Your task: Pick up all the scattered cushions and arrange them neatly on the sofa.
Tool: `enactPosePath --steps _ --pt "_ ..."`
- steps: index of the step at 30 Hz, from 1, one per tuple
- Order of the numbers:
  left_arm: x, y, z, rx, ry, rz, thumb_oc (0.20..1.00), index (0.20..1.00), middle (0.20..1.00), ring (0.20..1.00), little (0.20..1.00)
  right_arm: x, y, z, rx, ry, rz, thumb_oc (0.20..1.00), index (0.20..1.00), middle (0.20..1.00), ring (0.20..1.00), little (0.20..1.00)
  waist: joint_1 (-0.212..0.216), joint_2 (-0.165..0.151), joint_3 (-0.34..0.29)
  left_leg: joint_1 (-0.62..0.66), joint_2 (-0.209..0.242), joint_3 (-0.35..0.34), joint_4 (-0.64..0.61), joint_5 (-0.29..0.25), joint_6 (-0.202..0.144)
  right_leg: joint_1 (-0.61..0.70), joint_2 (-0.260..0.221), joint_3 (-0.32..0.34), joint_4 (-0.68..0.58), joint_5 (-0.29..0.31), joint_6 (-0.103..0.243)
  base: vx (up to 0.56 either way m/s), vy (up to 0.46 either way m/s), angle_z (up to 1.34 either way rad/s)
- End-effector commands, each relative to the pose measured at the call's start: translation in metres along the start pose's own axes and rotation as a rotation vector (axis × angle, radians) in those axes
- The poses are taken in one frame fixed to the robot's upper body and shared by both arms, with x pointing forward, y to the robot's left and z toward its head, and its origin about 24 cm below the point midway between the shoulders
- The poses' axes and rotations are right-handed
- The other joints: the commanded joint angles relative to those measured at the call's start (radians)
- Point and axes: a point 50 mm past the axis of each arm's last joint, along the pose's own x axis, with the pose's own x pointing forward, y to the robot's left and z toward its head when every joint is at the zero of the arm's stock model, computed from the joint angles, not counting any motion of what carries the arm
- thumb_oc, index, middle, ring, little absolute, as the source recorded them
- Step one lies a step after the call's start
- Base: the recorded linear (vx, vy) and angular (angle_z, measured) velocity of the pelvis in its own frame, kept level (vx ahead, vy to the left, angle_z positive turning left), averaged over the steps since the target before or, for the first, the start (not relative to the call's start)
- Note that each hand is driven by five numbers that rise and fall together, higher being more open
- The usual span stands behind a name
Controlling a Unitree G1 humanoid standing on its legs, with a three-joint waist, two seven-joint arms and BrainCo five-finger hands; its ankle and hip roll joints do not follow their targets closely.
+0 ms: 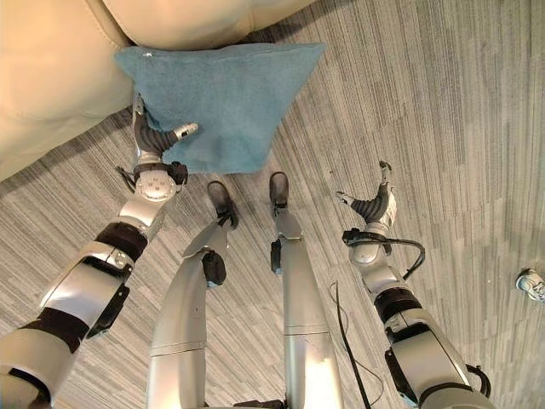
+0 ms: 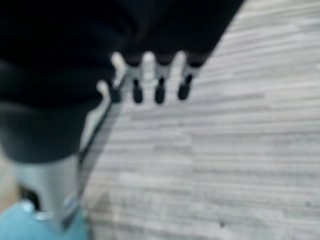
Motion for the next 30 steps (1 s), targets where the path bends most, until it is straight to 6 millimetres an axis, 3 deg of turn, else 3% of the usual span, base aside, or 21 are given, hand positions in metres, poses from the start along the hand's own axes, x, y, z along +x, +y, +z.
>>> enactPosePath --steps 1,2,3,4,9,10,17,22,30 --pt "0.001 0.005 0.007 -0.001 -0.072 -0.021 0.200 0.200 0.200 0.200 0.200 -0.007 -0.012 -0.011 -0.021 -0.006 -0.027 1.000 1.000 1.000 1.000 1.000 -0.006 0.022 -0.026 0.040 0.015 -0.132 0.112 -0.195 -0.074 0.067 -0.049 0.026 -0.051 0.010 0.099 0.00 0.000 0.00" --pt "0.002 0.009 0.005 -0.004 -0.068 -0.010 0.200 0.200 0.200 0.200 0.200 -0.007 -0.012 -0.013 -0.023 -0.001 -0.025 1.000 1.000 1.000 1.000 1.000 -0.003 0.023 -0.030 0.040 0.016 -0.133 0.111 -0.195 -0.074 0.066 -0.049 0.026 -0.049 0.009 0.098 0.00 0.000 0.00" --pt "0.004 0.018 0.004 -0.019 -0.065 0.018 0.937 0.937 0.937 0.937 0.937 -0.010 -0.012 -0.018 -0.029 0.021 -0.017 1.000 1.000 1.000 1.000 1.000 0.003 0.027 -0.037 0.045 0.016 -0.134 0.104 -0.193 -0.074 0.066 -0.050 0.024 -0.046 0.007 0.098 0.00 0.000 0.00" --pt "0.004 0.019 0.003 -0.019 -0.064 0.018 1.000 1.000 1.000 1.000 1.000 -0.010 -0.012 -0.018 -0.029 0.021 -0.017 1.000 1.000 1.000 1.000 1.000 0.002 0.027 -0.037 0.045 0.016 -0.134 0.104 -0.193 -0.075 0.066 -0.050 0.024 -0.046 0.007 0.098 0.00 0.000 0.00" --pt "0.010 0.042 0.001 -0.007 -0.068 0.104 1.000 1.000 1.000 1.000 1.000 -0.011 -0.015 -0.021 -0.028 0.033 -0.019 1.000 1.000 1.000 1.000 1.000 0.009 0.027 -0.048 0.047 0.016 -0.140 0.094 -0.189 -0.076 0.076 -0.056 0.015 -0.055 0.010 0.101 0.00 0.000 0.00" --pt "0.014 0.057 0.000 0.052 -0.079 0.154 1.000 1.000 1.000 1.000 1.000 -0.010 -0.018 -0.020 -0.021 0.025 -0.029 1.000 1.000 1.000 1.000 1.000 0.011 0.026 -0.051 0.046 0.017 -0.145 0.090 -0.186 -0.077 0.077 -0.055 0.012 -0.058 0.012 0.103 0.00 0.000 0.00" --pt "0.023 0.092 -0.003 0.241 -0.112 0.229 1.000 1.000 1.000 1.000 1.000 -0.008 -0.026 -0.020 -0.011 -0.002 -0.034 1.000 1.000 1.000 1.000 1.000 0.008 0.022 -0.059 0.043 0.021 -0.151 0.093 -0.183 -0.081 0.078 -0.059 0.009 -0.056 0.015 0.104 0.00 0.000 0.00" --pt "0.021 0.086 -0.006 0.248 -0.110 0.174 1.000 1.000 1.000 1.000 1.000 -0.007 -0.028 -0.020 -0.024 -0.004 -0.025 1.000 1.000 1.000 1.000 1.000 0.005 0.024 -0.069 0.027 0.020 -0.154 0.100 -0.181 -0.080 0.067 -0.060 0.008 -0.049 0.014 0.103 0.00 0.000 0.00" --pt "0.018 0.056 0.001 0.184 -0.111 0.072 1.000 1.000 1.000 1.000 1.000 -0.002 -0.028 -0.016 -0.039 -0.016 -0.024 1.000 1.000 1.000 1.000 1.000 -0.003 0.021 -0.066 0.000 0.019 -0.149 0.115 -0.186 -0.076 0.041 -0.062 0.012 -0.044 0.019 0.104 0.00 0.000 0.00"
